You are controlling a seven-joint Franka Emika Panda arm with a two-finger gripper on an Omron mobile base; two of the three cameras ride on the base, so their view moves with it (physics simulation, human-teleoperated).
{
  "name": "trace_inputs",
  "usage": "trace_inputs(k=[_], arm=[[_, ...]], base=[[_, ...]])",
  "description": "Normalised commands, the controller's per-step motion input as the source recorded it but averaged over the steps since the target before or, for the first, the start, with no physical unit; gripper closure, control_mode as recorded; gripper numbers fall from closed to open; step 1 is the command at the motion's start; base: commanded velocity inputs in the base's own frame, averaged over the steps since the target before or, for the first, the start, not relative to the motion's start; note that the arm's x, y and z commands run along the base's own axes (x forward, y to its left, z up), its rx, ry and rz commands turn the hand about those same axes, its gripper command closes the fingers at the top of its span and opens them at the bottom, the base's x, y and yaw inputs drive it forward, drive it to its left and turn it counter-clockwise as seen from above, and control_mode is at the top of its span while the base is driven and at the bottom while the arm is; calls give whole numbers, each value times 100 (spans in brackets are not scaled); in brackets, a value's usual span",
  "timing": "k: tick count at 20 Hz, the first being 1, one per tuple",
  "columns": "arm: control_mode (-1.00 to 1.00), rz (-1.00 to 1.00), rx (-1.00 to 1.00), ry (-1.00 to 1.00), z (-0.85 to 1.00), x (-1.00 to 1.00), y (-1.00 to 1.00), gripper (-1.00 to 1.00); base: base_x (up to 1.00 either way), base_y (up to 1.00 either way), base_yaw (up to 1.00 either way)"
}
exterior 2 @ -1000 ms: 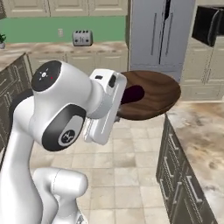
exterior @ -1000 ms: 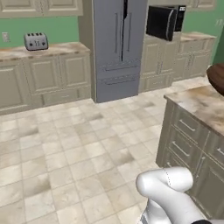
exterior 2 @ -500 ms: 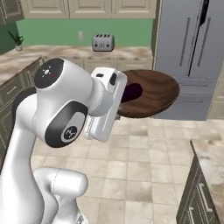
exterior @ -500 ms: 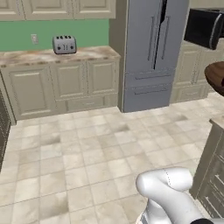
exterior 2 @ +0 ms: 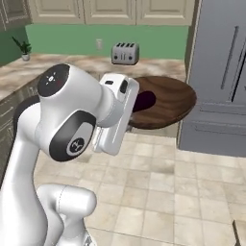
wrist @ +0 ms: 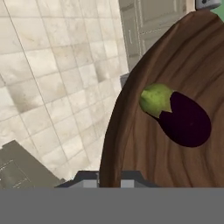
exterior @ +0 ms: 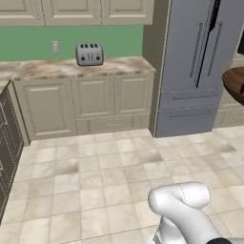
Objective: Pick the eggplant from the sink and place it in the bowl. Then pick the bowl and place it in the microwave. Then close the microwave door and press the start button.
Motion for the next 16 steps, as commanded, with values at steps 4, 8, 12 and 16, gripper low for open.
trace_inputs(k=[4,8,12,16], arm=[[100,0,0,0,0,0,0,100],[100,0,0,0,0,0,0,100],[100,0,0,0,0,0,0,100],[100,0,0,0,0,0,0,100]], base=[[100,-50,18],[100,-60,-1],[97,-63,-35],[44,-80,-53]])
